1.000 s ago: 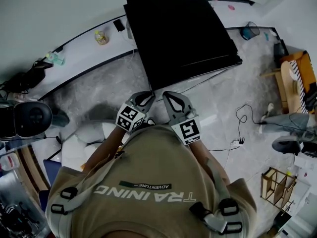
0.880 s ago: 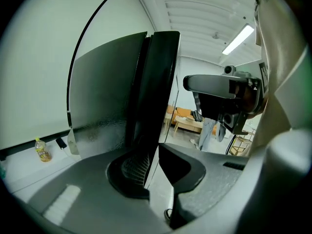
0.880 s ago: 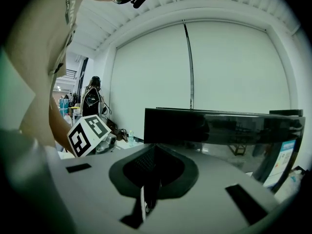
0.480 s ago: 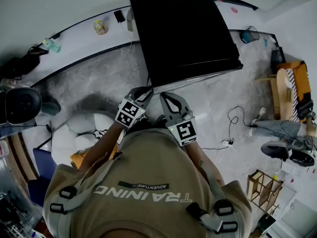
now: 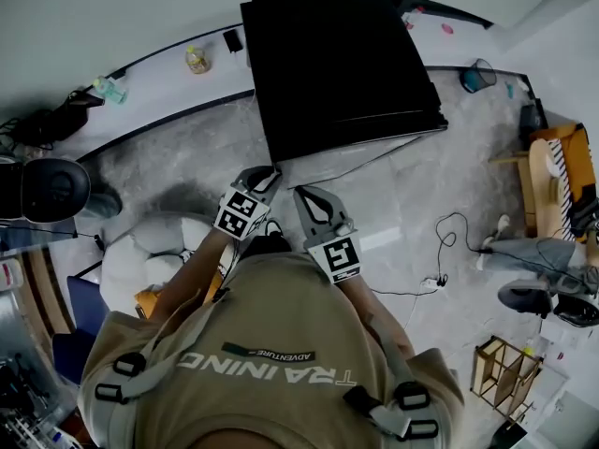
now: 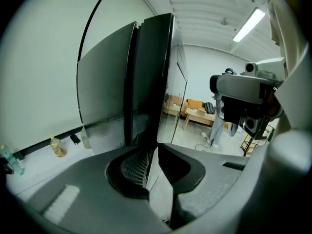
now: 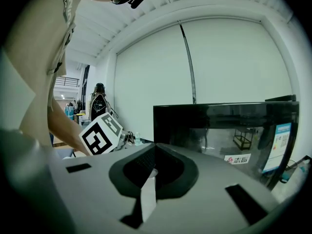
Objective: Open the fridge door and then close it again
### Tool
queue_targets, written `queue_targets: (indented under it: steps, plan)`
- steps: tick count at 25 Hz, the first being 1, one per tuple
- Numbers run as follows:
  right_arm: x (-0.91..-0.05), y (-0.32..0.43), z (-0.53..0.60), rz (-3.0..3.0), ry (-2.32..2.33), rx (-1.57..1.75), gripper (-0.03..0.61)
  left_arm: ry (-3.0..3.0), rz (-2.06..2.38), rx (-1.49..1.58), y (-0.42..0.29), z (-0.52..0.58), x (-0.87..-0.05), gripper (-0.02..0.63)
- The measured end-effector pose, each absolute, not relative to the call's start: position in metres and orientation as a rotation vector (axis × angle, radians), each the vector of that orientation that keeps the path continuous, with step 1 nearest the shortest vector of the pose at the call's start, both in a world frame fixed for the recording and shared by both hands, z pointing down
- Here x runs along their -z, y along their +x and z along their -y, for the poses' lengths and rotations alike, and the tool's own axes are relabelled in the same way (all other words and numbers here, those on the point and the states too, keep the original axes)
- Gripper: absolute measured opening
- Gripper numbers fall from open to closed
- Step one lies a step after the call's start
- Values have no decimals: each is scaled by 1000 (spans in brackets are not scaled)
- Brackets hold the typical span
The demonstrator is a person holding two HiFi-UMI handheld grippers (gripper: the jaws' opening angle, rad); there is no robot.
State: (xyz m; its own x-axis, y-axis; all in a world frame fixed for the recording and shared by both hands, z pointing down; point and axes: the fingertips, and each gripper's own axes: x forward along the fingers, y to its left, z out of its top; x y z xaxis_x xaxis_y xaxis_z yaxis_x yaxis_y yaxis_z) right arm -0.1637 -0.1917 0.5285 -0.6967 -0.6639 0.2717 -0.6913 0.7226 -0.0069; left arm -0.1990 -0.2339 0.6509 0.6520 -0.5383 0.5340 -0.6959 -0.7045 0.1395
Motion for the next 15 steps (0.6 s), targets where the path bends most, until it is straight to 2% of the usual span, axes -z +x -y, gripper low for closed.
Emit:
queue_targets:
  steps: [15]
  plan:
    - [-513, -104, 154, 2717, 1017, -144, -5, 2465, 1119, -697, -166, 164, -647, 49]
